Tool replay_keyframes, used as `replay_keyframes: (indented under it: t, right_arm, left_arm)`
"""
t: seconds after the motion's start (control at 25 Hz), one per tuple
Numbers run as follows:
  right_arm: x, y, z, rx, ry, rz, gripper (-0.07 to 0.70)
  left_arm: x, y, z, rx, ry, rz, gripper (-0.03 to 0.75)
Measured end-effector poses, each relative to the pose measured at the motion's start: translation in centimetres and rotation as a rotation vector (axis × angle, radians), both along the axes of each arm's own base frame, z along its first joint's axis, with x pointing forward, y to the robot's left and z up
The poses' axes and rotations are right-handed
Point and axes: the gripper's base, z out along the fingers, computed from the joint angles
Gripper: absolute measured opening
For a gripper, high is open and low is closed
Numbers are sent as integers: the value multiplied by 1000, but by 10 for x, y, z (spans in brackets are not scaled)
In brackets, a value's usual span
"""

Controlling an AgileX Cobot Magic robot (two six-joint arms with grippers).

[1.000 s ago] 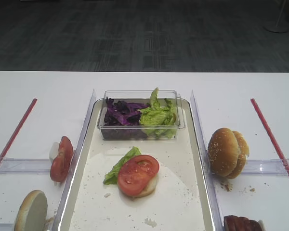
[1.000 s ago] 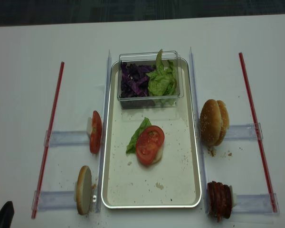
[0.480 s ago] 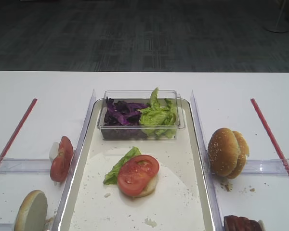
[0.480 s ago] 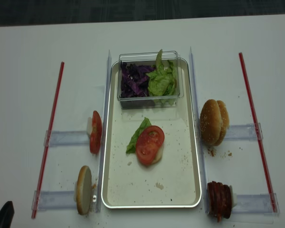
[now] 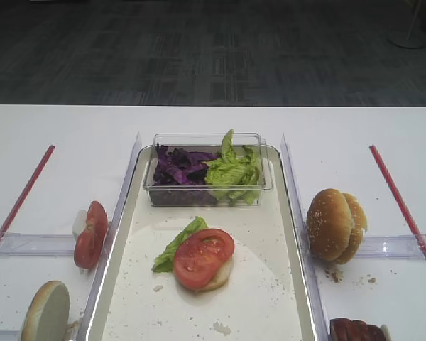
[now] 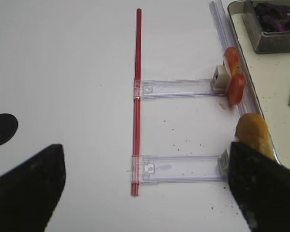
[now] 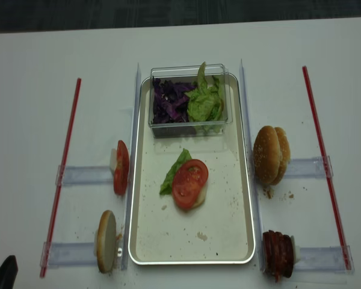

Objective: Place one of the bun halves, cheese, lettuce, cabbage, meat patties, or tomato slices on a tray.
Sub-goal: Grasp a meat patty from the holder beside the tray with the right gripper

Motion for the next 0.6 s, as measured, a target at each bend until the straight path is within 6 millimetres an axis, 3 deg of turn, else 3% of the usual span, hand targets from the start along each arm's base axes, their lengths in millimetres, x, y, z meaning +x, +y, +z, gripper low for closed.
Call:
replay_keyframes:
  t: [0.28,0.6]
  right_arm:
    - [39,-2,-3,23,274,0,593]
    - [94,-6,-31,60,668,-17,593]
  left_arm:
    - [0,0,0,0,0,0,618]
    - [0,0,0,0,0,0,618]
